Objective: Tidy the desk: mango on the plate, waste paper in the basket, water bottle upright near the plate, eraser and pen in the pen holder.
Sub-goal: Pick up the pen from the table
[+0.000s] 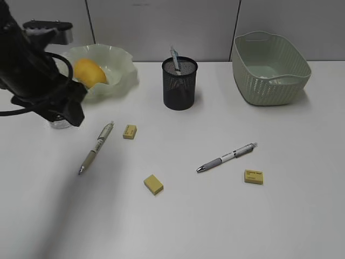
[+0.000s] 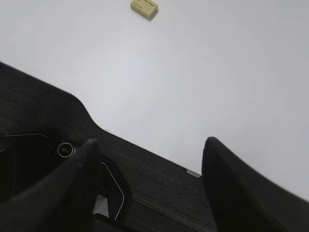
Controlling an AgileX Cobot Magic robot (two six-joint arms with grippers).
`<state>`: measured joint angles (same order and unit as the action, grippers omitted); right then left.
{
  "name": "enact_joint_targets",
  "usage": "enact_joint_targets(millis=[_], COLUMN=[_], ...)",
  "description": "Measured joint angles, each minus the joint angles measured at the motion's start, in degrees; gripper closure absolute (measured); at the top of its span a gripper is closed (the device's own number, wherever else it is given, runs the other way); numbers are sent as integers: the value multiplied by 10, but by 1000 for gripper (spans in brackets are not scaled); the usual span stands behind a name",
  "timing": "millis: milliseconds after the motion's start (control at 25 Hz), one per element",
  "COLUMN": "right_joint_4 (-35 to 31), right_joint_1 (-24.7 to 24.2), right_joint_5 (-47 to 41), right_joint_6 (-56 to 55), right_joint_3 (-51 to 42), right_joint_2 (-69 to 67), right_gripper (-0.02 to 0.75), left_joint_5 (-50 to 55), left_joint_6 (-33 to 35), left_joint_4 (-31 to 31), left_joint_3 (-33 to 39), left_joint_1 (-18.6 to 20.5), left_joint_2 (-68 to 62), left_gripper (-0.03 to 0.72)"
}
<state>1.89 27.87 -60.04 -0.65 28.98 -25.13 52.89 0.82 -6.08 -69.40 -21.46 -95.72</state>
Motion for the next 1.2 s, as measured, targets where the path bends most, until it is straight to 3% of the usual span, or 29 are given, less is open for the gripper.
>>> enact_joint_targets(millis=[800,1200], right_joint_4=[3,4], right_joint_1=[0,0], right_joint_5=[1,2], right_joint_6=[0,0], right_joint_3=[0,0], right_joint_2=[0,0], right_gripper=[220,220], left_joint_5=[-17,-20], left_joint_6=[0,-8], left_joint_4=[21,42], left_joint_3=[-142,-158], left_joint_1=[-12,-12], left_joint_2=[-248,-286], left_gripper=[255,347])
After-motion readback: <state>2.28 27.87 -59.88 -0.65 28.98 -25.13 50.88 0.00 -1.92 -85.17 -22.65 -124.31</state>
